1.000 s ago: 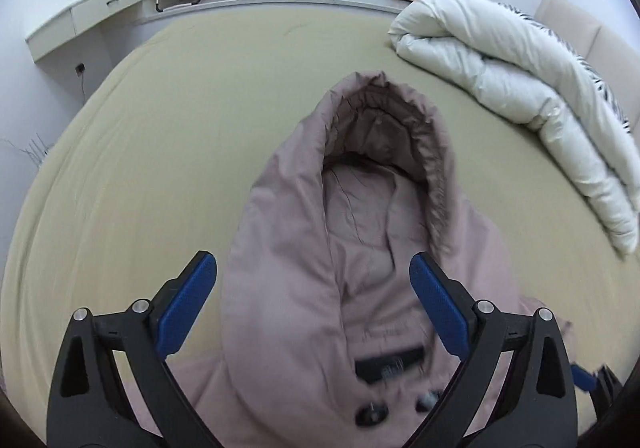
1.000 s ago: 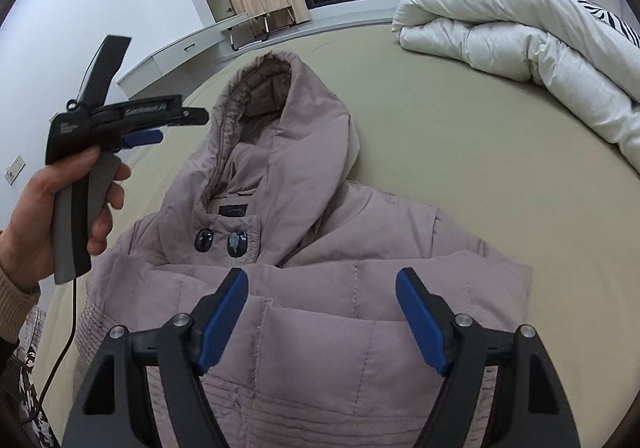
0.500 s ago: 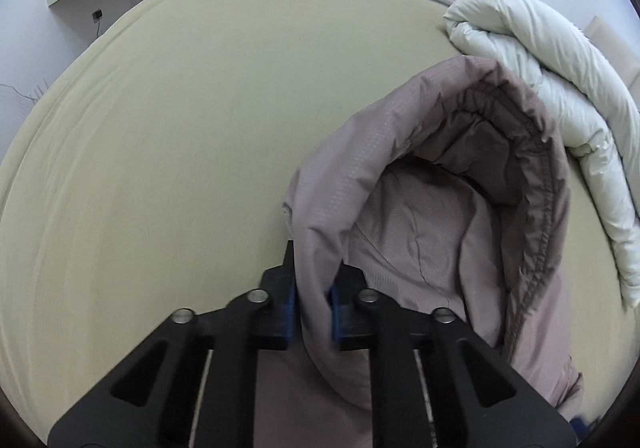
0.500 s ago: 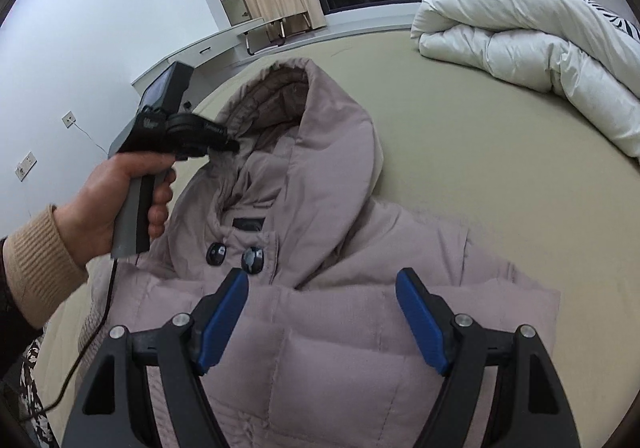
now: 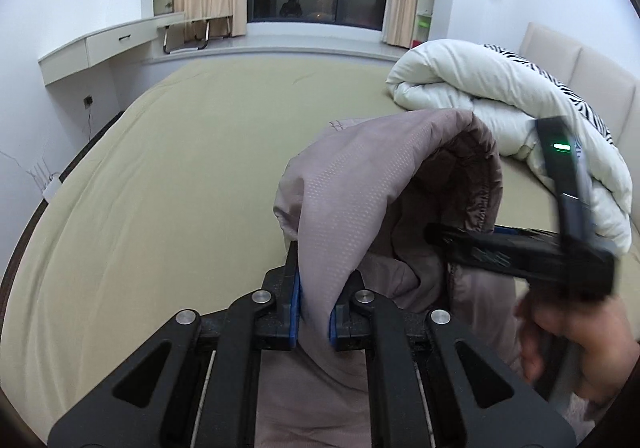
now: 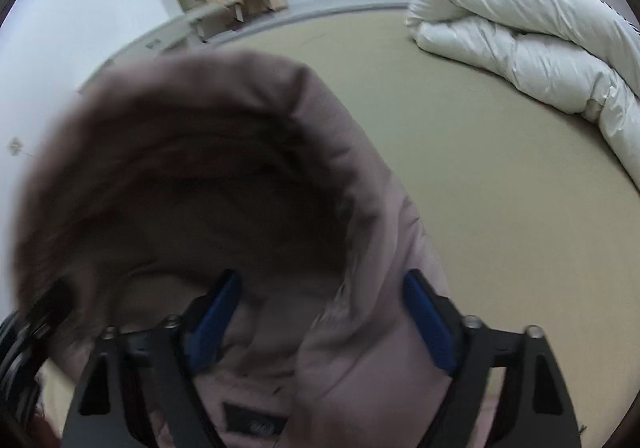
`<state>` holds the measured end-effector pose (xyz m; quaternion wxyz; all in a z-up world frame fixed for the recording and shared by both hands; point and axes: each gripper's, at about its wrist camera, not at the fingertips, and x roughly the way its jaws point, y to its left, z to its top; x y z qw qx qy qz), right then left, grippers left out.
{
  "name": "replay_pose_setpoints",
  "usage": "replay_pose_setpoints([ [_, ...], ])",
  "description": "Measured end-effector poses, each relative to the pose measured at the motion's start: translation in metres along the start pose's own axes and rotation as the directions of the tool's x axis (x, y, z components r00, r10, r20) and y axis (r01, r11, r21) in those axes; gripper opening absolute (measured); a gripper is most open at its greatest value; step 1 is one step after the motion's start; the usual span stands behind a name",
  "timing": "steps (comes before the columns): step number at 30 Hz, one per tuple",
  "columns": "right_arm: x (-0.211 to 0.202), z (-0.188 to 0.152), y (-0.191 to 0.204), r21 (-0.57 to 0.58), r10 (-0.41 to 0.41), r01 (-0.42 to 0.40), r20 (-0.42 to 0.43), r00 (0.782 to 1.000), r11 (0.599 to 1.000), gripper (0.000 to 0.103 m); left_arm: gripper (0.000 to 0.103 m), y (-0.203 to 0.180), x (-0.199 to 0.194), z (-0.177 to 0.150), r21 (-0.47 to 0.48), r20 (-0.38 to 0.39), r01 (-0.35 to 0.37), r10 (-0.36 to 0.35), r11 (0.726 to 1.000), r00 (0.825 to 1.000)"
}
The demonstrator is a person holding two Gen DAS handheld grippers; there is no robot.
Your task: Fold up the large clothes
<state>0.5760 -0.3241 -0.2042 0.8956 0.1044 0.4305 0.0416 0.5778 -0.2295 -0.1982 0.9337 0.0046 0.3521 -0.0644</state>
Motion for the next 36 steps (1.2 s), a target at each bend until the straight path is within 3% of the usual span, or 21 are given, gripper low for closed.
replay_pose_setpoints([
  [2,0.006,0.005,-0.010,0.055,0.001,0.001,-0.032,0.999,0.999,0.025,0.008,0.004,-0.010,-0.003,-0.005,0.008,0.011,-0.011,1.000,1.000],
  [3,0.002,0.004,-0.017,0.083,0.007,-0.005,-0.022,1.000,0.997,0.014,0.008,0.005,-0.020,-0.005,-0.010,0.011,0.014,-0.014,1.000,1.000],
  [4,-0.005,0.001,-0.022,0.091,0.020,-0.019,-0.004,1.000,0.996,0.011,0.008,0.008,-0.024,-0.006,-0.020,0.015,0.016,-0.016,1.000,1.000],
  [11,-0.120,-0.044,-0.042,0.015,0.109,-0.113,0.189,0.976,0.993,0.010,0.008,0.008,-0.094,-0.035,-0.099,0.066,0.075,-0.068,0.992,0.995],
  [15,-0.188,-0.104,-0.038,-0.095,0.126,-0.106,0.236,0.964,0.990,0.010,0.008,0.008,-0.172,-0.071,-0.130,0.103,0.107,-0.094,0.986,0.990],
  [19,-0.229,-0.176,-0.035,-0.144,0.114,-0.082,0.229,0.967,0.986,0.012,0.009,-0.006,-0.243,-0.124,-0.167,0.118,0.140,-0.121,0.976,0.986],
  [21,-0.233,-0.213,-0.031,-0.176,0.099,-0.067,0.177,0.979,0.982,0.016,0.012,-0.011,-0.268,-0.162,-0.206,0.073,0.138,-0.125,0.969,0.989],
  [23,-0.229,-0.247,-0.031,-0.181,0.110,-0.091,0.098,0.989,0.979,0.029,0.013,-0.016,-0.280,-0.199,-0.228,-0.020,0.132,-0.141,0.965,0.990],
  [24,-0.226,-0.265,-0.032,-0.184,0.111,-0.101,0.044,0.993,0.978,0.033,0.013,-0.017,-0.281,-0.217,-0.244,-0.084,0.134,-0.158,0.960,0.984],
  [26,-0.231,-0.296,-0.039,-0.169,0.098,-0.099,-0.018,0.995,0.981,0.055,0.013,-0.013,-0.285,-0.250,-0.334,-0.189,0.134,-0.205,0.933,0.960],
  [27,-0.237,-0.307,-0.044,-0.153,0.103,-0.105,-0.026,0.994,0.983,0.057,0.013,-0.010,-0.290,-0.262,-0.368,-0.213,0.118,-0.207,0.922,0.955],
  [29,-0.252,-0.314,-0.055,-0.115,0.114,-0.114,-0.010,0.993,0.987,0.057,0.013,-0.002,-0.307,-0.277,-0.418,-0.238,0.099,-0.214,0.903,0.948],
  [31,-0.268,-0.306,-0.062,-0.062,0.148,-0.146,0.027,0.989,0.987,0.057,0.013,-0.003,-0.330,-0.276,-0.437,-0.181,0.106,-0.202,0.893,0.962],
  [33,-0.281,-0.293,-0.056,-0.061,0.172,-0.167,0.072,0.983,0.984,0.052,0.013,-0.012,-0.348,-0.254,-0.388,-0.099,0.138,-0.190,0.911,0.977],
  [34,-0.286,-0.280,-0.049,-0.075,0.187,-0.180,0.098,0.978,0.981,0.044,0.013,-0.017,-0.355,-0.239,-0.364,-0.055,0.157,-0.190,0.918,0.980],
  [36,-0.286,-0.254,-0.039,-0.097,0.210,-0.199,0.117,0.971,0.975,0.037,0.013,-0.025,-0.362,-0.207,-0.314,0.008,0.210,-0.219,0.926,0.976],
])
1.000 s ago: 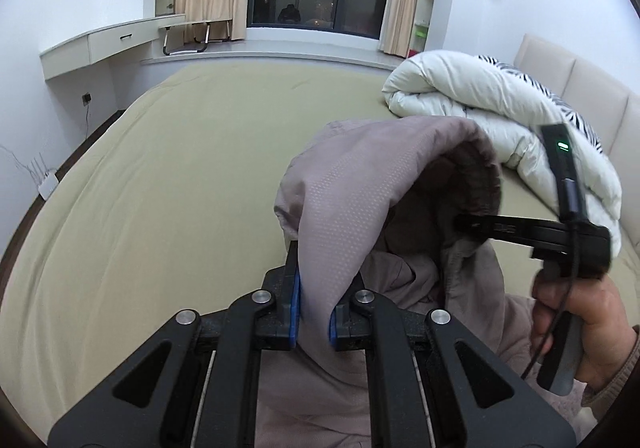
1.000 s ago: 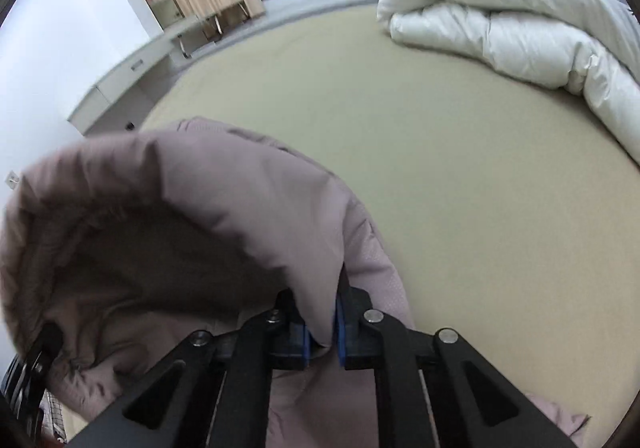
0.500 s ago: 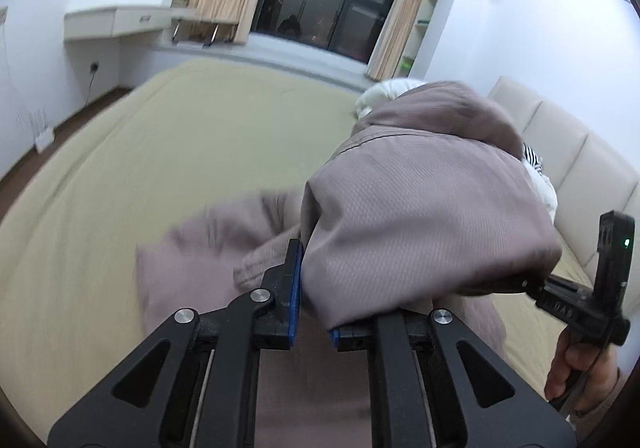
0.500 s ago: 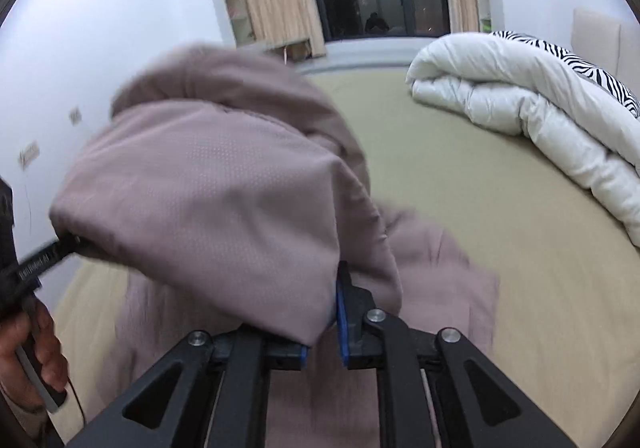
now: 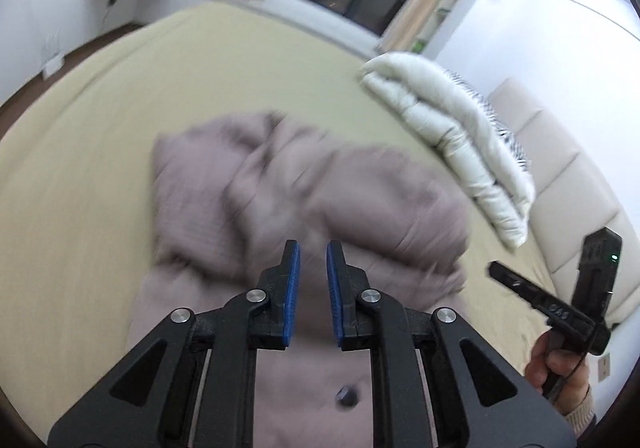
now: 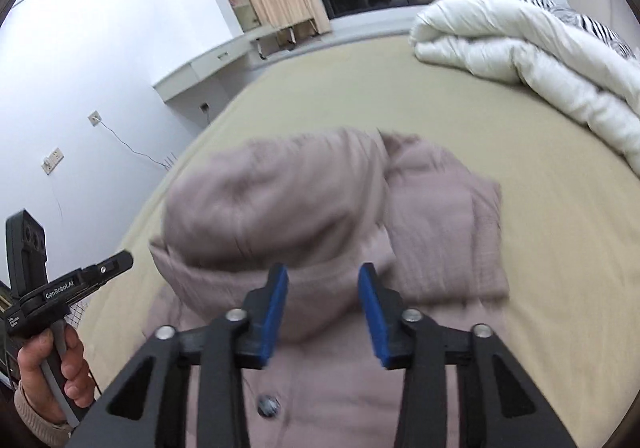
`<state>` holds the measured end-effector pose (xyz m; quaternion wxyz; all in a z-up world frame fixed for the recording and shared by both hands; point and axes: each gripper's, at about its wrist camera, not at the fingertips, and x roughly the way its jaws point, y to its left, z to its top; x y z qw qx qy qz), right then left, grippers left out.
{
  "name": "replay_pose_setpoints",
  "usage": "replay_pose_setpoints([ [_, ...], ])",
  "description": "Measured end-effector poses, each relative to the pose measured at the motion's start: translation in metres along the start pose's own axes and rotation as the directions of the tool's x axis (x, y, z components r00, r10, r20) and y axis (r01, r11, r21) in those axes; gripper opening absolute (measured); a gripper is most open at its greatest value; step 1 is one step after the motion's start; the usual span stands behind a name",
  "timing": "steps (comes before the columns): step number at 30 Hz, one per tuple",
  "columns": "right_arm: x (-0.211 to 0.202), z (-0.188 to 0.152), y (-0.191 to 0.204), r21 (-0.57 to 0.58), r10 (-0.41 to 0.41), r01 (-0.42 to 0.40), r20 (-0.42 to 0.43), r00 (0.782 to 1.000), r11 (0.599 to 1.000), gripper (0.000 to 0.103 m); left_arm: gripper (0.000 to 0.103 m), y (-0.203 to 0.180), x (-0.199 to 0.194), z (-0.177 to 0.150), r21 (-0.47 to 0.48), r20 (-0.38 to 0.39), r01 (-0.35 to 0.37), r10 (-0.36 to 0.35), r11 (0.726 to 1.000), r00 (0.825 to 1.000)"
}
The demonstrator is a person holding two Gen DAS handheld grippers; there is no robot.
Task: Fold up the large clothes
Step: 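Grasp the coat body with both tools and fold it over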
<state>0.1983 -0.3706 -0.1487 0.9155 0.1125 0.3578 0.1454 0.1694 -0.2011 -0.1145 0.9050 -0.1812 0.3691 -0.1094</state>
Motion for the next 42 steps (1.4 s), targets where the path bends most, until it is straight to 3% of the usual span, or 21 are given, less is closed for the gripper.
replay_pose_setpoints([
  [2,0.010,0.020,0.010,-0.028,0.026,-0.026,0.019,0.999,0.999,0.033,0.013,-0.029,0.008,0.021,0.089,0.056,0.035,-0.041,0.995,0.998],
  [5,0.039,0.039,0.017,-0.054,0.013,-0.013,0.008,1.000,0.998,0.030,0.013,-0.057,0.047,0.041,0.177,0.054,0.048,-0.058,0.983,0.997],
  [8,0.080,0.051,0.016,-0.043,0.009,-0.011,-0.051,0.999,0.999,0.030,0.013,-0.059,0.110,0.055,0.231,-0.046,-0.013,0.025,0.973,0.999],
  [11,0.128,0.042,0.006,-0.034,-0.051,0.047,-0.140,0.989,0.998,0.026,0.013,-0.044,0.172,0.043,0.218,-0.157,-0.080,0.116,0.973,0.981],
  [12,0.146,0.037,-0.004,-0.006,-0.054,0.053,-0.177,0.983,0.999,0.022,0.013,-0.029,0.190,0.039,0.181,-0.195,-0.076,0.111,0.981,0.974],
  [14,0.168,0.028,-0.022,0.022,-0.066,0.071,-0.197,0.978,0.997,0.000,0.013,-0.016,0.205,0.034,0.163,-0.211,-0.077,0.111,0.984,0.971],
  [16,0.180,0.026,-0.037,0.075,-0.025,0.040,-0.187,0.982,0.996,0.000,0.013,-0.021,0.218,0.034,0.226,-0.200,-0.110,0.157,0.968,0.967],
  [18,0.186,0.026,-0.039,0.070,-0.034,0.048,-0.182,0.983,0.996,0.000,0.013,-0.024,0.228,0.032,0.248,-0.201,-0.126,0.178,0.961,0.963],
  [22,0.195,0.016,-0.021,-0.093,-0.138,0.127,-0.130,0.982,0.988,0.000,0.012,-0.010,0.260,0.032,0.217,-0.217,-0.115,0.162,0.969,0.963],
  [25,0.195,0.019,-0.028,-0.067,-0.113,0.105,-0.130,0.985,0.992,0.000,0.012,-0.002,0.262,0.029,0.202,-0.238,-0.101,0.149,0.974,0.960],
  [27,0.189,0.028,-0.030,-0.037,-0.075,0.070,-0.161,0.984,0.997,0.000,0.013,-0.003,0.258,0.038,0.152,-0.259,-0.060,0.099,0.987,0.961],
  [29,0.173,0.041,-0.030,0.011,-0.021,0.023,-0.173,0.985,1.000,0.018,0.013,-0.011,0.232,0.045,0.141,-0.201,-0.039,0.067,0.989,0.977],
  [30,0.156,0.049,-0.027,0.025,-0.010,0.013,-0.131,0.991,1.000,0.026,0.013,-0.014,0.211,0.049,0.146,-0.160,-0.045,0.068,0.988,0.985],
  [32,0.131,0.062,-0.017,0.004,-0.012,0.012,-0.009,1.000,1.000,0.079,0.013,-0.012,0.187,0.059,0.124,-0.103,-0.056,0.069,0.991,0.992],
  [33,0.118,0.069,-0.009,-0.018,-0.030,0.032,0.073,0.997,0.999,0.086,0.013,-0.009,0.182,0.063,0.112,-0.097,-0.059,0.070,0.992,0.993],
  [34,0.115,0.077,-0.001,-0.049,-0.045,0.051,0.112,0.993,0.998,0.087,0.013,-0.007,0.186,0.071,0.112,-0.098,-0.067,0.078,0.991,0.992],
  [36,0.129,0.093,0.011,-0.097,-0.053,0.060,0.078,0.996,0.993,0.074,0.013,-0.003,0.193,0.081,0.131,-0.091,-0.111,0.124,0.985,0.988],
  [40,0.180,0.114,0.012,-0.085,-0.069,0.065,-0.050,0.996,0.994,0.028,0.013,-0.001,0.242,0.095,0.181,-0.130,-0.171,0.196,0.969,0.972],
  [42,0.211,0.113,0.001,-0.025,-0.084,0.082,-0.111,0.990,0.996,0.025,0.013,0.009,0.266,0.092,0.171,-0.160,-0.173,0.200,0.970,0.967],
])
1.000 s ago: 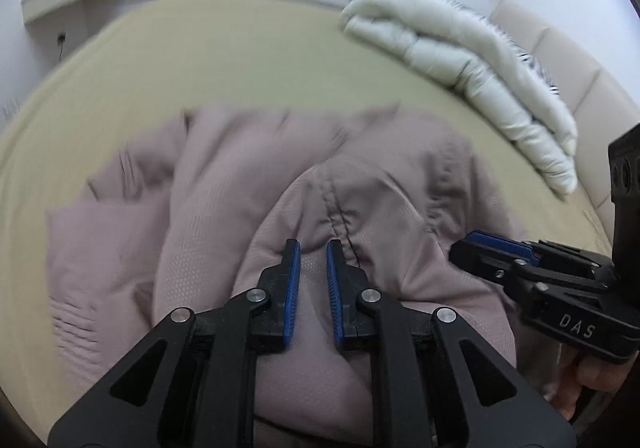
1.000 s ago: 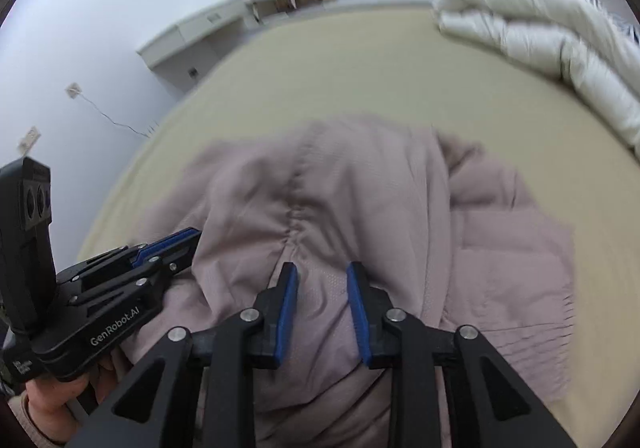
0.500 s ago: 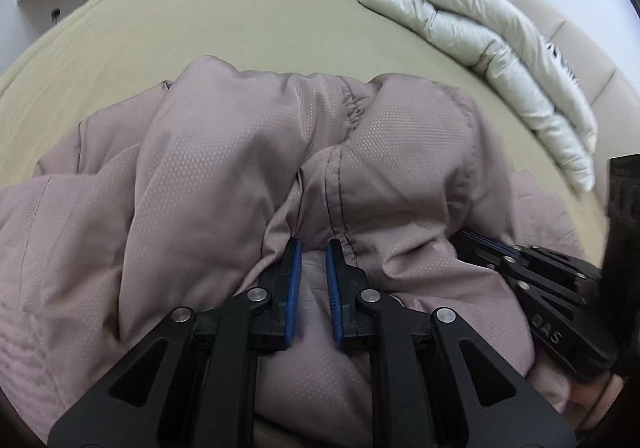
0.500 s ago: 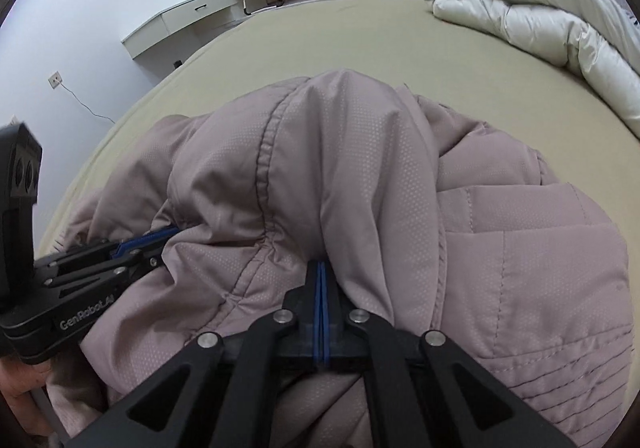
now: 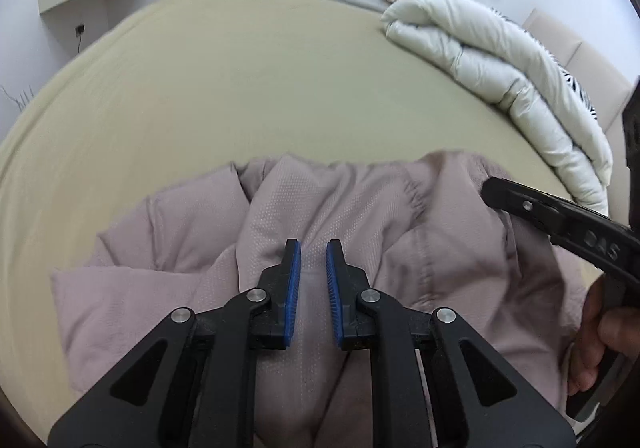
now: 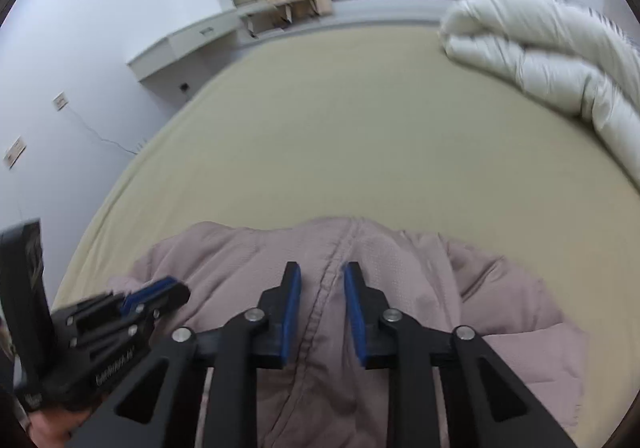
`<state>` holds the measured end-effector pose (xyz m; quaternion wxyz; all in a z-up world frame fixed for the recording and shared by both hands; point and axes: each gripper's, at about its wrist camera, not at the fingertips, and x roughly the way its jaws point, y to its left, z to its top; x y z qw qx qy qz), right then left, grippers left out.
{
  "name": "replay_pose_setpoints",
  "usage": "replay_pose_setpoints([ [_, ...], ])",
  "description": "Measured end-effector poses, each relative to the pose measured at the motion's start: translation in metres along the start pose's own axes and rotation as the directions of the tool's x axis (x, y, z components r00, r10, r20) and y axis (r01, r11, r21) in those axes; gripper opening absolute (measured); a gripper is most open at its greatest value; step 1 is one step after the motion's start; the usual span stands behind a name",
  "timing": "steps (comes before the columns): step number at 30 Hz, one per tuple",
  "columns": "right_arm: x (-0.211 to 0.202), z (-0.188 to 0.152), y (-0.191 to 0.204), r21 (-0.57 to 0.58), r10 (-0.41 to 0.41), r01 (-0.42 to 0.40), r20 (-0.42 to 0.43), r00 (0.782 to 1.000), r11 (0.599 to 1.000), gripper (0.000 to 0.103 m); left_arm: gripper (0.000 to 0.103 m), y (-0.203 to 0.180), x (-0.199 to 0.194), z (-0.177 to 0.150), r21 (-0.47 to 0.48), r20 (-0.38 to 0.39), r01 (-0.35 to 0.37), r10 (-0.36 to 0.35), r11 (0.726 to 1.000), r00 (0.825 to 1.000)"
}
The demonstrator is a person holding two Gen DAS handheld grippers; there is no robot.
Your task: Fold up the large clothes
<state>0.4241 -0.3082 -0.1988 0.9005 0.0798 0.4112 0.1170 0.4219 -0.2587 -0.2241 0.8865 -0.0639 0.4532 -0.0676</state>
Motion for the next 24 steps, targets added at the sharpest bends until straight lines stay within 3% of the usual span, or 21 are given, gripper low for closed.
replay_pose_setpoints([
  [3,0.039,-0.018,-0.007,0.012,-0.050,0.051,-0.058,0.997,0.999,0.023,0.013,-0.002,0.013,-0.006,0.022,0.012,-0.012,0.012,1.000,1.000],
  [6,0.050,-0.030,-0.018,0.021,-0.059,0.060,-0.041,0.997,0.998,0.023,0.013,-0.002,0.025,-0.009,0.018,0.017,-0.021,0.021,1.000,1.000],
  [9,0.053,-0.024,-0.018,0.012,-0.066,0.067,-0.084,0.994,0.998,0.024,0.013,-0.003,0.035,-0.009,-0.009,0.012,0.004,-0.004,1.000,1.000],
  [11,0.038,-0.013,-0.017,0.017,-0.070,0.072,-0.089,0.994,0.997,0.026,0.013,0.002,0.026,-0.009,-0.070,0.022,0.047,-0.045,0.996,0.999],
  [14,-0.016,-0.013,-0.013,0.065,0.042,-0.043,0.024,0.999,0.997,0.027,0.013,0.004,-0.024,-0.025,-0.112,0.122,0.098,-0.085,0.989,0.989],
  [18,-0.072,-0.051,0.018,-0.069,0.091,-0.085,0.086,0.992,0.994,0.037,0.013,-0.007,-0.069,-0.057,-0.077,0.179,0.133,-0.117,0.988,0.977],
  [21,-0.050,-0.081,0.030,-0.127,0.044,-0.045,-0.010,0.999,0.991,0.042,0.013,-0.002,-0.050,-0.076,-0.091,0.119,0.087,-0.076,0.992,0.990],
  [23,-0.020,-0.101,0.032,-0.127,0.006,-0.019,-0.098,0.995,0.992,0.045,0.013,0.011,-0.025,-0.084,-0.146,0.076,0.114,-0.103,0.983,0.992],
  [24,-0.009,-0.109,0.034,-0.161,-0.012,-0.002,-0.085,0.996,0.987,0.045,0.013,0.015,-0.021,-0.086,-0.157,0.079,0.128,-0.117,0.979,0.990],
])
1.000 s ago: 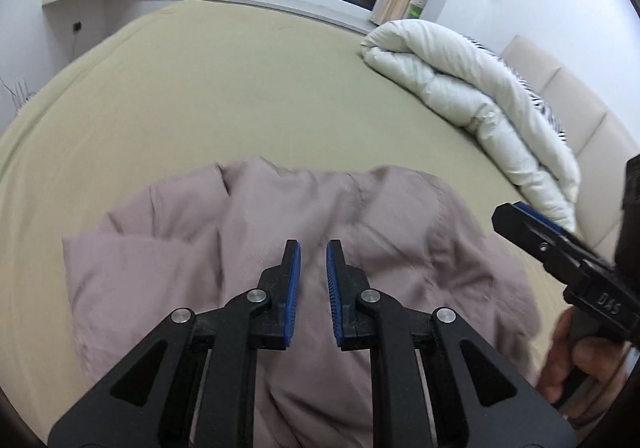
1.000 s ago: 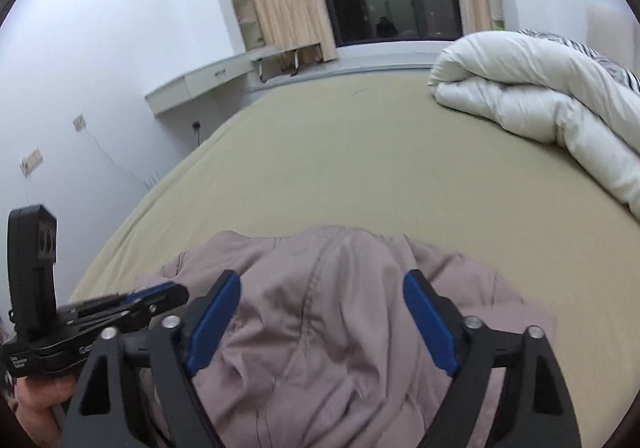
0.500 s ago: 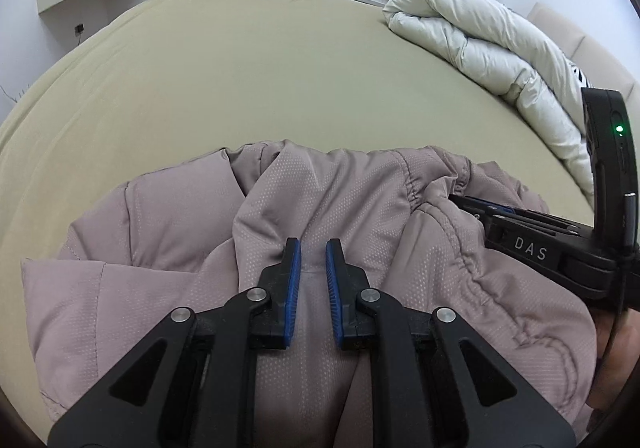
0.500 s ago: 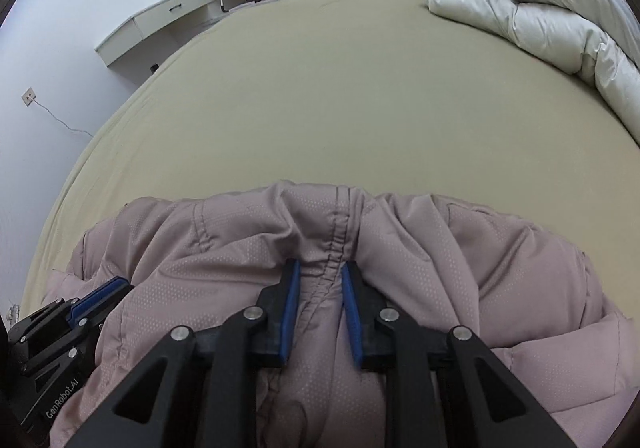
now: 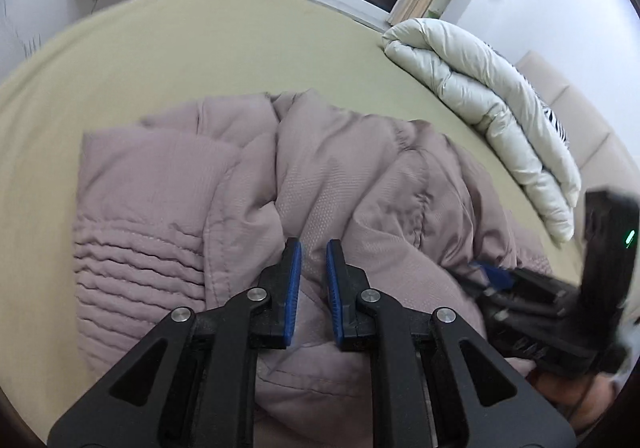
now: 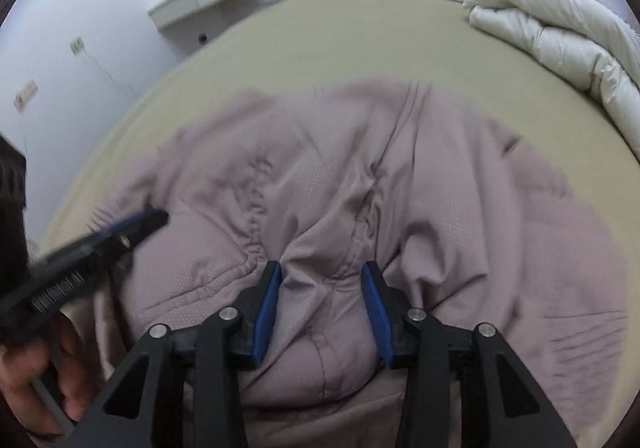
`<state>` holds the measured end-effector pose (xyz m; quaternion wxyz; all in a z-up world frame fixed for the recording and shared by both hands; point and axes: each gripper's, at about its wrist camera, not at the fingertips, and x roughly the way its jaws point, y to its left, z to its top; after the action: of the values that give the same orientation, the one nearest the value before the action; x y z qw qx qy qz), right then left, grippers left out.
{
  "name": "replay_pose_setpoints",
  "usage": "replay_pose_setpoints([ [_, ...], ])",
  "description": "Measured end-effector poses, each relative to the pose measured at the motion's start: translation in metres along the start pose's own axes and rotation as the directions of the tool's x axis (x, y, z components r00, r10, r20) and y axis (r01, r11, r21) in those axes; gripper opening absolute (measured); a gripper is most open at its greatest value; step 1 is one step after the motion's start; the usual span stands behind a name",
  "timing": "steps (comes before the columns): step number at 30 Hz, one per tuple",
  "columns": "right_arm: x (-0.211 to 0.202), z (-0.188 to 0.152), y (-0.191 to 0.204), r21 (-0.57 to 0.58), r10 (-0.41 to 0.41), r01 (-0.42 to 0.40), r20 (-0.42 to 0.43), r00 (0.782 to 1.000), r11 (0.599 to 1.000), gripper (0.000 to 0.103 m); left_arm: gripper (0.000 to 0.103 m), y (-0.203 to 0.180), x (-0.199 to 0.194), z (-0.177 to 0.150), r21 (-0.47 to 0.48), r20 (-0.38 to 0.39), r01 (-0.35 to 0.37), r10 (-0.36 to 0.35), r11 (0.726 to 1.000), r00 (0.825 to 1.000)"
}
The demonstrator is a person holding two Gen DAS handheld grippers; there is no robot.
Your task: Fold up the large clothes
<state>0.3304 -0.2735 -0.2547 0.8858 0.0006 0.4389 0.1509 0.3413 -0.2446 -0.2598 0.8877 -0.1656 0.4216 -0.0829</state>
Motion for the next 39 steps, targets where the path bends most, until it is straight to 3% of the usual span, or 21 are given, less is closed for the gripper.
replay_pose_setpoints([
  [4,-0.014,0.008,0.008,-0.002,-0.046,0.046,-0.005,0.999,0.999,0.045,0.013,0.005,-0.023,0.005,-0.028,0.028,0.051,-0.050,0.998,0.998],
  [7,-0.067,0.008,0.024,-0.017,-0.036,0.039,0.141,0.989,0.999,0.045,0.013,0.016,-0.068,0.000,-0.026,0.129,0.014,-0.010,1.000,0.992],
  [9,-0.083,0.006,0.032,-0.031,-0.001,0.006,0.178,0.984,0.999,0.045,0.013,0.027,-0.086,-0.007,-0.041,0.151,-0.033,0.039,0.999,0.988],
  [11,-0.074,0.003,0.038,-0.042,0.026,-0.021,0.146,0.989,0.999,0.045,0.013,0.029,-0.070,-0.010,-0.027,0.091,-0.080,0.082,0.996,0.992],
  [13,-0.040,-0.003,0.034,-0.022,0.001,0.000,0.053,0.999,1.000,0.046,0.013,0.041,-0.049,-0.012,-0.038,0.006,-0.123,0.123,0.992,0.992],
  [15,-0.010,-0.015,0.022,0.025,0.029,-0.028,-0.008,1.000,0.999,0.050,0.013,0.063,-0.034,-0.017,-0.106,-0.020,-0.094,0.092,0.990,0.996],
  [19,-0.020,-0.008,0.019,0.029,0.029,-0.029,0.000,1.000,0.999,0.049,0.013,0.080,-0.041,-0.019,-0.146,-0.025,-0.030,0.027,0.989,0.999],
  [21,-0.050,-0.004,0.015,0.042,0.043,-0.046,0.076,0.996,0.998,0.049,0.013,0.090,-0.063,-0.017,-0.156,0.006,0.001,0.000,0.988,1.000],
  [23,-0.079,-0.003,0.004,0.042,0.012,-0.019,0.167,0.986,0.999,0.050,0.013,0.096,-0.089,-0.015,-0.146,0.069,-0.022,0.032,0.989,0.997],
  [25,-0.094,-0.005,-0.017,0.087,-0.047,0.031,0.197,0.979,0.996,0.050,0.013,0.096,-0.101,-0.008,-0.126,0.103,-0.051,0.065,0.991,0.993],
  [28,-0.092,-0.009,-0.064,0.207,-0.138,0.103,0.160,0.977,0.973,0.050,0.013,0.091,-0.094,0.004,-0.054,0.061,-0.114,0.117,0.992,0.991],
  [30,-0.079,-0.017,-0.096,0.289,-0.198,0.163,0.097,0.975,0.943,0.050,0.013,0.089,-0.068,0.004,-0.003,-0.037,-0.179,0.179,0.984,0.983],
  [32,-0.055,-0.026,-0.115,0.285,-0.180,0.160,0.045,0.983,0.945,0.050,0.013,0.090,-0.052,-0.004,0.025,-0.061,-0.204,0.205,0.979,0.977],
  [36,-0.045,-0.031,-0.112,0.225,-0.205,0.180,0.089,0.975,0.957,0.053,0.013,0.089,-0.039,-0.011,0.039,-0.057,-0.220,0.222,0.975,0.973],
  [39,-0.063,-0.039,-0.105,0.258,-0.172,0.147,0.076,0.982,0.955,0.056,0.013,0.089,-0.045,-0.003,0.026,-0.082,-0.190,0.191,0.982,0.978],
])
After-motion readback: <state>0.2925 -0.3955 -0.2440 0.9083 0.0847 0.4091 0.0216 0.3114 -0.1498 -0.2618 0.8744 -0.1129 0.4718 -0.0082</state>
